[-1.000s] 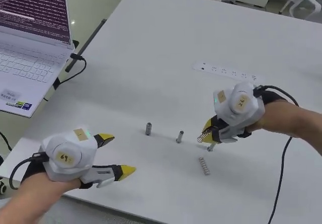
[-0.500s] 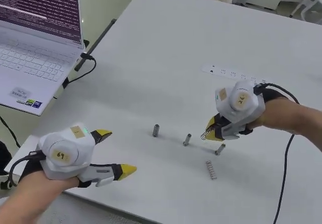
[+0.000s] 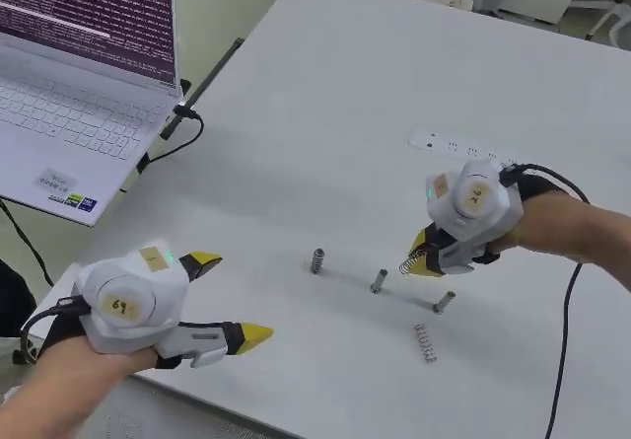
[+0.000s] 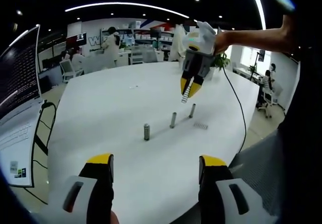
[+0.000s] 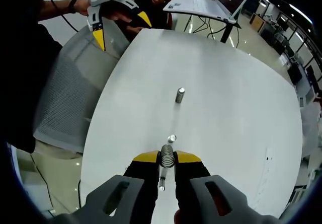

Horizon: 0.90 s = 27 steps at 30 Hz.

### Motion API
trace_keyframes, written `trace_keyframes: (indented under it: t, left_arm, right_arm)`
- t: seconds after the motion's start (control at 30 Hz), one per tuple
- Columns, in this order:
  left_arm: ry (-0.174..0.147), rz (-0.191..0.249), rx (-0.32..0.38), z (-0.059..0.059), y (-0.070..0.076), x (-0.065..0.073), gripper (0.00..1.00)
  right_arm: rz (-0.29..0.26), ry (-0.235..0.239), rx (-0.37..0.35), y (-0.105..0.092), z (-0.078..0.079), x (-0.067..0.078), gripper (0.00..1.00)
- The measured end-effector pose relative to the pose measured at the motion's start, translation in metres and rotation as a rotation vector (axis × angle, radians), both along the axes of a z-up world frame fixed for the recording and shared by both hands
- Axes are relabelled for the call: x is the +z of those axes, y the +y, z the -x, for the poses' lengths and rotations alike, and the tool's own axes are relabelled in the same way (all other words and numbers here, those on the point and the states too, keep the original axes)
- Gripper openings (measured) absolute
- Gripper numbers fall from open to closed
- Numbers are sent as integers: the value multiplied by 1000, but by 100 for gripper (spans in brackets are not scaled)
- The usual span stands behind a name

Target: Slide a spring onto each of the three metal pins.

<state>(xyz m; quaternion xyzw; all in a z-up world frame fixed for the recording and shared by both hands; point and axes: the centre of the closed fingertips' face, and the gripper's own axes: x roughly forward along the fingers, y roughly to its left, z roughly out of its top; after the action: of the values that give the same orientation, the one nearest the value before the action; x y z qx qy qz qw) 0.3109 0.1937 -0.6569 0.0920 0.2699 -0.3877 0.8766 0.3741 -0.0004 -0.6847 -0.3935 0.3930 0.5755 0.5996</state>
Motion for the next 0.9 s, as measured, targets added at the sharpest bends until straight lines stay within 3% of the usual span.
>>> trace_keyframes:
  t: [0.9]
  left_arm:
    - [3, 2, 54, -3, 22, 3, 65]
  right_arm:
    - [39, 15, 57, 10, -12, -18, 8]
